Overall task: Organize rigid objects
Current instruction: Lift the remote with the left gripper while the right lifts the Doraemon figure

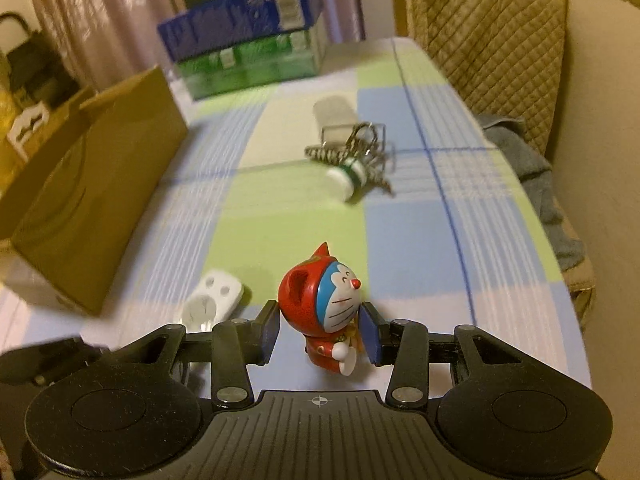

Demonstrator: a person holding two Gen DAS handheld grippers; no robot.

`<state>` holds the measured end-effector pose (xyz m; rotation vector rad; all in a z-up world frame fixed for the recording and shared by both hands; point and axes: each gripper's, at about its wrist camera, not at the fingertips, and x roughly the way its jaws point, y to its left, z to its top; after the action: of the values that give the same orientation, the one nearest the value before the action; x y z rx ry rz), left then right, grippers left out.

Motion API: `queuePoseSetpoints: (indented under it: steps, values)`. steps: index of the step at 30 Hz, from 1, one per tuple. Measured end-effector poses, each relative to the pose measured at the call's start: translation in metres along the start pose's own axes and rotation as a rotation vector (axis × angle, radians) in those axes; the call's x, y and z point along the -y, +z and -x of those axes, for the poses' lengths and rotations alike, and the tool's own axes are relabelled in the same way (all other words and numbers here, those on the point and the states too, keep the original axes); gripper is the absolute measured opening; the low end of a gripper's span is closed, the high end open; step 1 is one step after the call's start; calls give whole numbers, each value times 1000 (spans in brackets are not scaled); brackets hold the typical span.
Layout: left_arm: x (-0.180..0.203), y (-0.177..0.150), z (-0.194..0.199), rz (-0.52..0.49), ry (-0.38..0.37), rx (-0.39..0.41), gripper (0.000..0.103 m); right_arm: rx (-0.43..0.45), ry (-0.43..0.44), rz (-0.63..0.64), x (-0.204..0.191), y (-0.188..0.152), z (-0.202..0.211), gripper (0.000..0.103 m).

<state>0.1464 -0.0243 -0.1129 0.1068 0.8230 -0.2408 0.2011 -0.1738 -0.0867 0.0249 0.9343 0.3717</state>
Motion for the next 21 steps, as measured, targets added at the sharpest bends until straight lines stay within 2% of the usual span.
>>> queuePoseSetpoints:
  steps: [4, 7, 16, 21]
  values:
    - [-1, 8, -2, 3, -21, 28, 48, 6, -11, 35, -5, -2, -4, 40]
    - [-2, 16, -7, -11, -28, 51, 49, 9, -19, 36, -7, -1, -8, 40]
    - [-9, 21, -24, 25, -34, 40, 49, 22, -49, 54, -1, 7, -25, 37]
    - [-11, 21, -24, 40, -40, 47, 49, -31, -24, -21, 9, 7, -42, 38]
